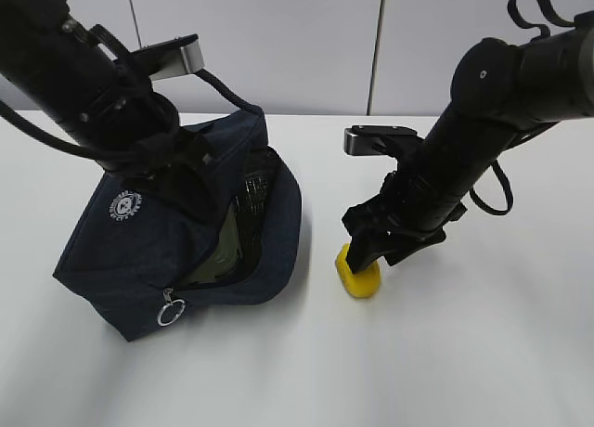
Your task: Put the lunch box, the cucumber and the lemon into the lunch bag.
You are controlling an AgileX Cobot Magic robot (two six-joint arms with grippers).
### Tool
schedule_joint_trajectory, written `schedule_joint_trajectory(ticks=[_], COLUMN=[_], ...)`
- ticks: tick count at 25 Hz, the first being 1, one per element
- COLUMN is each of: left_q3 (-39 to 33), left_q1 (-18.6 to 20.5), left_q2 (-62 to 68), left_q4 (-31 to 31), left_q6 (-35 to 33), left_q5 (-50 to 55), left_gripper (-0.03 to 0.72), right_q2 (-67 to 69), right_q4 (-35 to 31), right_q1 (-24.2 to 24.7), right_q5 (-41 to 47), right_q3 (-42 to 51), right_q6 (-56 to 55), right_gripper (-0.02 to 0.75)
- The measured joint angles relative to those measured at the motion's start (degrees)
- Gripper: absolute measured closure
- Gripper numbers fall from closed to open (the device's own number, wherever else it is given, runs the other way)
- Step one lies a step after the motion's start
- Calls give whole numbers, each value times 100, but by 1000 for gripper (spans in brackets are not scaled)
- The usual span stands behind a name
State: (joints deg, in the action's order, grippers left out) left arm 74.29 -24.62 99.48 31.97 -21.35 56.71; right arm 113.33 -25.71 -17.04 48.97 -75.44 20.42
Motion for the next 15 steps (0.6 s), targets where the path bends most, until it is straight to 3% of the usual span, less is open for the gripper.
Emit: schedule_joint_trajectory(ticks=[6, 15], left_q3=[0, 0], left_q1=[0, 0], left_q2=[0, 0], left_q4=[0, 0], left_q6=[0, 0], left_q5=[16, 38], left_gripper=[697, 697], right_q2=[0, 149], right_q4=[-55, -126], right_q1=[0, 0], right_q5=[-561, -705], right_q3=[69, 78], right_q6=[38, 42], right_gripper=[296, 296])
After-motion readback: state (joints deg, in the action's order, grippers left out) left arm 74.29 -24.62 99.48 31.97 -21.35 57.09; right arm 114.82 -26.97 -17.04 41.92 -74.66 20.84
